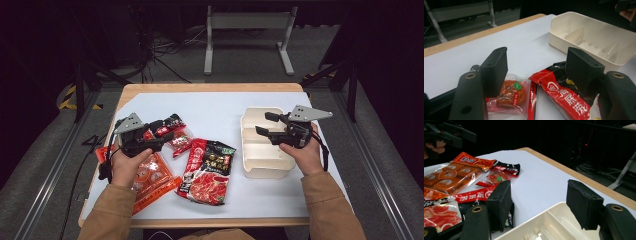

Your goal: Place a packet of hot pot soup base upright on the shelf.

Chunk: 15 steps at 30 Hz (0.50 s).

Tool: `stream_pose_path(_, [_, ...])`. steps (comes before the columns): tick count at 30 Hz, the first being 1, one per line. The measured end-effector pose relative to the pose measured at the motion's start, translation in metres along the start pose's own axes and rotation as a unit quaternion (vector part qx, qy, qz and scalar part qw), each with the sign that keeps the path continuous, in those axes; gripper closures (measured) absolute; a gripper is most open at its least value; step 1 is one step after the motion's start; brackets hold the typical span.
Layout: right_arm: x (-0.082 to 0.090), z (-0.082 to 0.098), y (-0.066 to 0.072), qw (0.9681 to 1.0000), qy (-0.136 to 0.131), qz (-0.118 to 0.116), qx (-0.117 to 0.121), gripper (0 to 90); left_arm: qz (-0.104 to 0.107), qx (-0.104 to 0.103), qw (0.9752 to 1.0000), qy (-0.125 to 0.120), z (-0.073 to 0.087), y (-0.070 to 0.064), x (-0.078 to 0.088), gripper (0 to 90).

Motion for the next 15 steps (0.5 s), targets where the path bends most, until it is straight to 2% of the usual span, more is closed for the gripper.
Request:
stream_pose_path(5, [0.001, 0.0, -0.003, 1.0, 0.001, 0.003, -0.004, 37.1, 0.005, 0.001, 1.0, 0.005, -0.001, -0.005, -0.005, 35.1])
stream_pose_path(10, [0.003, 0.0, -0.005, 1.0, -0.001, 0.006, -0.006, 36.9, 0.003, -0.014, 0.9997, 0.021, -0.002, -0.012, -0.015, 33.9])
stream_pose_path(15, [0.003, 0.001, -0.006, 0.9999, 0.0, 0.008, -0.007, 36.5, 0.017, -0.015, 0.9992, 0.034, -0.003, -0.02, -0.029, 32.7])
Point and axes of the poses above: each handheld gripper's, and its own axes: x roughly backward along the jaws, z roughly out of its underside, y roughly to its left, the point moved 5 cm from there along -x, roughly forward along the jaws, and after that the axes turned 7 degrees about -x, right-handed, at the moved point
